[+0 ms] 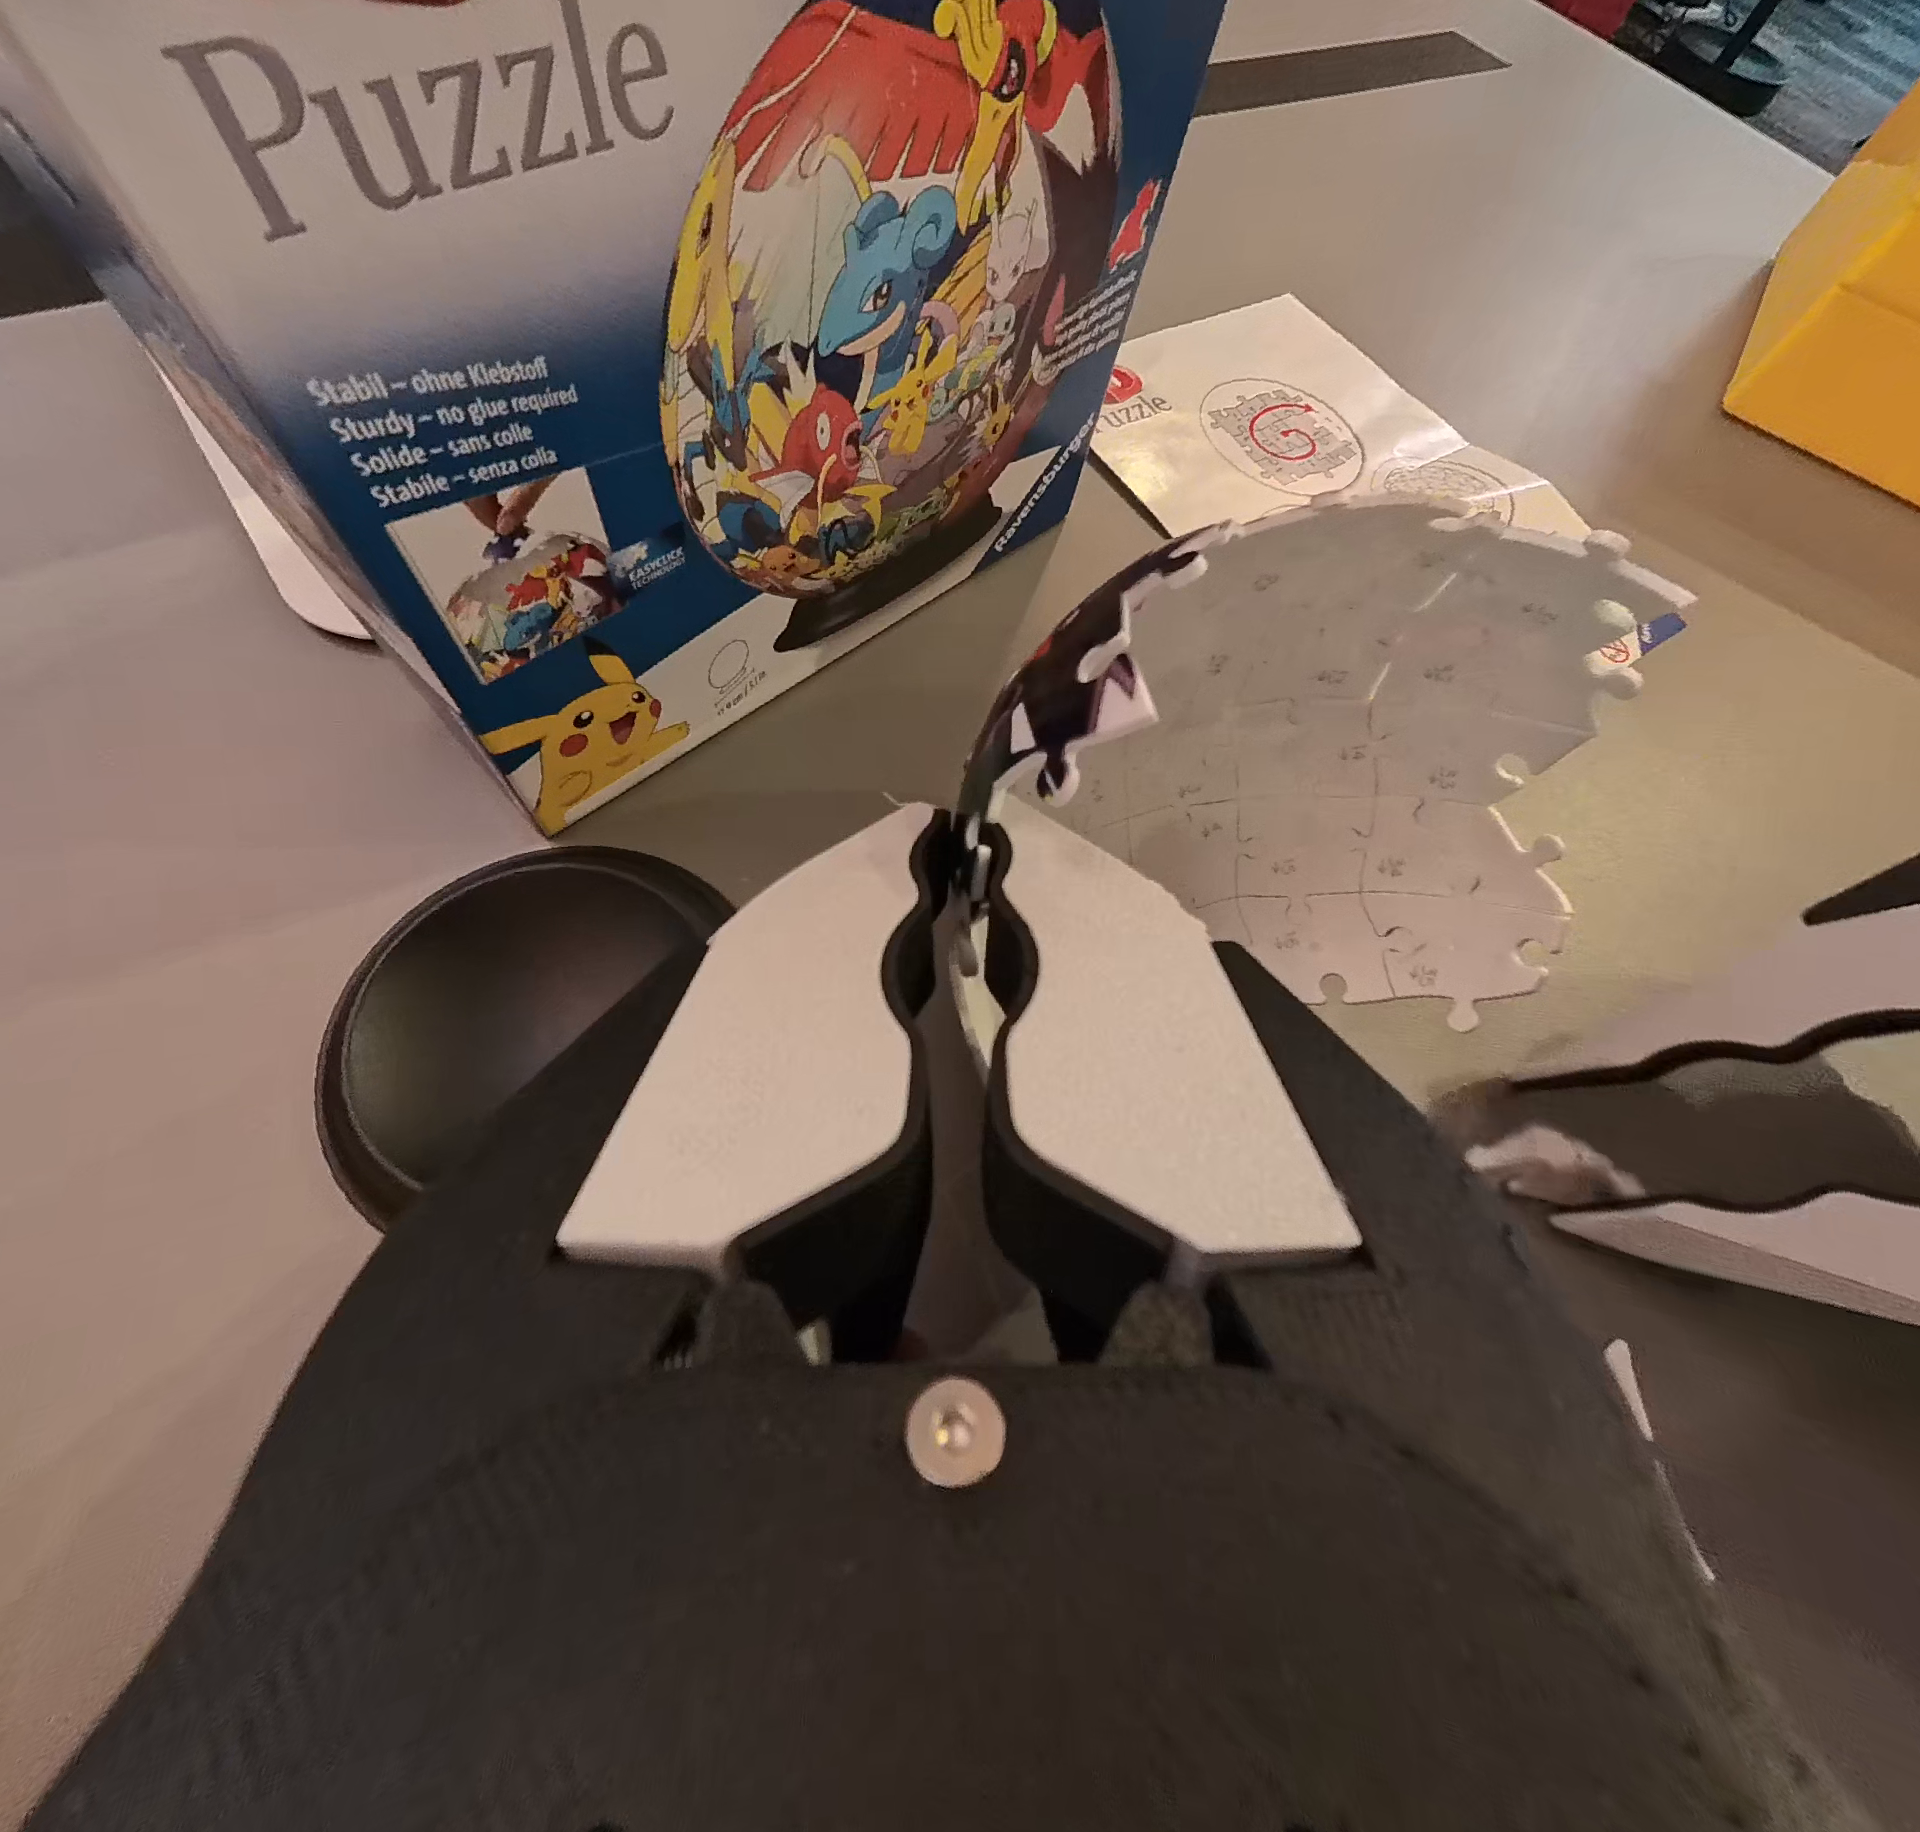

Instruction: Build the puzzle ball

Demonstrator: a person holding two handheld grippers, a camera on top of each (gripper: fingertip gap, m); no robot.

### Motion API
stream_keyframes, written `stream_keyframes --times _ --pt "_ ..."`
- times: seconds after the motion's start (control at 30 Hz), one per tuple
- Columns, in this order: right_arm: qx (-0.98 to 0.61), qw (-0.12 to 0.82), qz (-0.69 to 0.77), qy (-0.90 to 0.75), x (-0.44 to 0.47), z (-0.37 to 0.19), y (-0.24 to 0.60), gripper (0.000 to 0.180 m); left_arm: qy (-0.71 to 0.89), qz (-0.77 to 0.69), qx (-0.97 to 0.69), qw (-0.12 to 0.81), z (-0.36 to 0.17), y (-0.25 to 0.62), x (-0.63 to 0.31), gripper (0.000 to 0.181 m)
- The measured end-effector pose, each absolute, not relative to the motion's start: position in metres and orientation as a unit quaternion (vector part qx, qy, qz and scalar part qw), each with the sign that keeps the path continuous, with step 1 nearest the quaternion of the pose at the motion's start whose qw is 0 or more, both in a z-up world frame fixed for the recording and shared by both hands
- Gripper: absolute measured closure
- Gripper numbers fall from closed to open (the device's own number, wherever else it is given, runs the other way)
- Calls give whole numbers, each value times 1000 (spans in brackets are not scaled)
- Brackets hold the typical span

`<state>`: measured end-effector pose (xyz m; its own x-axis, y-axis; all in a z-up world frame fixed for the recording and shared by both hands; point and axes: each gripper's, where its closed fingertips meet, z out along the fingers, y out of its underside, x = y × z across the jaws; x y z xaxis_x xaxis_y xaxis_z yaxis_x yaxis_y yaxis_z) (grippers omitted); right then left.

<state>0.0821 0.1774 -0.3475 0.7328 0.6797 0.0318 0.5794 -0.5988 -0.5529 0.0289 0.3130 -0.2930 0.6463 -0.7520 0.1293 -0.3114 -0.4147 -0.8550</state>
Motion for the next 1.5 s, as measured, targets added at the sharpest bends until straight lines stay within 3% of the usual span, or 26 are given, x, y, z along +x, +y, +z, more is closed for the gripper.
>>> stream_keyframes --times 0.03,0.33,1.0,1.3,1.5 --pt "-891 275 88 -349 82 -348 178 148 332 -258 -800 428 -293 312 29 177" --pt "-886 279 85 -360 75 -348 174 159 330 -259 -799 432 -291 312 30 177" --pt "-818 294 82 -487 67 -346 174 159 335 -261 -797 429 -289 312 32 177" --pt "-884 253 262 -292 65 -336 167 159 335 -259 -796 433 -289 313 33 177" --pt "-881 235 254 -321 62 -342 155 158 337 -261 -795 431 -289 311 36 177"
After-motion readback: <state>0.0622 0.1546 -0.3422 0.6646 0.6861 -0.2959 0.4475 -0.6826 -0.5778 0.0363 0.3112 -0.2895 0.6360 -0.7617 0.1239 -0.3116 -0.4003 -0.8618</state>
